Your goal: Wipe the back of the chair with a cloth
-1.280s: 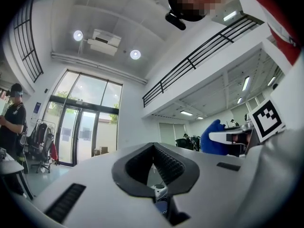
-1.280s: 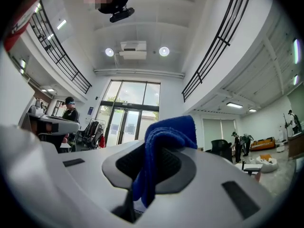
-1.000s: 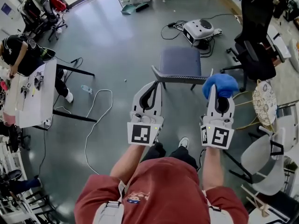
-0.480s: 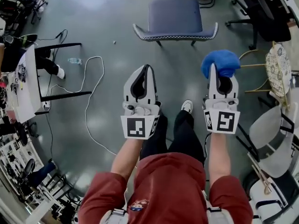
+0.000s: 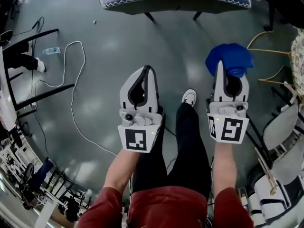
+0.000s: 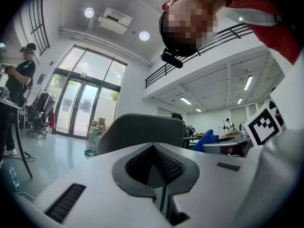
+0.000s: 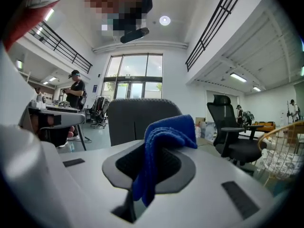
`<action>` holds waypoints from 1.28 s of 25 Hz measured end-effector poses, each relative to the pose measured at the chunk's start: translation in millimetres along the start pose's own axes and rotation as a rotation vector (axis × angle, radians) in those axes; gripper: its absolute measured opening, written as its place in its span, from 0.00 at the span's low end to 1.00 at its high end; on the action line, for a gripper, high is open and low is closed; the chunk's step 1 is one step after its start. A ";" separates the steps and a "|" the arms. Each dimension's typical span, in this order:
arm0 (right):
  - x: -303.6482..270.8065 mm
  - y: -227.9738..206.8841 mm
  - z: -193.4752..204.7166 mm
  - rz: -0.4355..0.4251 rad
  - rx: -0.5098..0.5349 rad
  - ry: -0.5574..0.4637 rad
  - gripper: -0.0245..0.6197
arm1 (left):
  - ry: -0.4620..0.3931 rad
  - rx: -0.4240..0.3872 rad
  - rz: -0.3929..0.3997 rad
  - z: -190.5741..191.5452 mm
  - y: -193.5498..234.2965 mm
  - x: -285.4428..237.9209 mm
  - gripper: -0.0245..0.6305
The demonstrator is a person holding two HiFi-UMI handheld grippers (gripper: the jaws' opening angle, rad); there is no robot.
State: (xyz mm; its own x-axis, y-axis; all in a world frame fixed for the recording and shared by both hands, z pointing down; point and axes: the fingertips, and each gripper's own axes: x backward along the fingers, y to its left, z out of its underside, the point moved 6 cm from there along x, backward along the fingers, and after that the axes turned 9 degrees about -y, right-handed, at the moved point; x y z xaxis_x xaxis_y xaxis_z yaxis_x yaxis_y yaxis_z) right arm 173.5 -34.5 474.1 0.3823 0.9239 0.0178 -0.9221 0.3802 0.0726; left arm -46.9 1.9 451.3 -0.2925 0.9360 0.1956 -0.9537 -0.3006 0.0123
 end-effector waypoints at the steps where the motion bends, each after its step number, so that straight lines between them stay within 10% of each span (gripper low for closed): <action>1: 1.1 2.9 18.9 0.001 0.002 0.012 0.13 | -0.001 -0.007 0.010 19.0 -1.1 6.2 0.06; 12: 7.0 19.0 188.9 -0.025 0.011 0.135 0.13 | 0.065 0.021 -0.061 166.5 5.7 43.6 0.06; 32: -121.5 -59.9 268.0 0.023 0.088 0.310 0.13 | 0.075 0.049 -0.148 179.5 25.1 27.3 0.06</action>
State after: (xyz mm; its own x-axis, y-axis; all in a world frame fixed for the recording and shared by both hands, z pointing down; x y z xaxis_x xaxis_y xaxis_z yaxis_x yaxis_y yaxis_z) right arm 198.5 -181.3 734.9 0.3122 0.9070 -0.2828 -0.9165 0.3659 0.1616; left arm -66.2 -12.9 632.9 -0.1550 0.9813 0.1141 -0.9828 -0.1649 0.0833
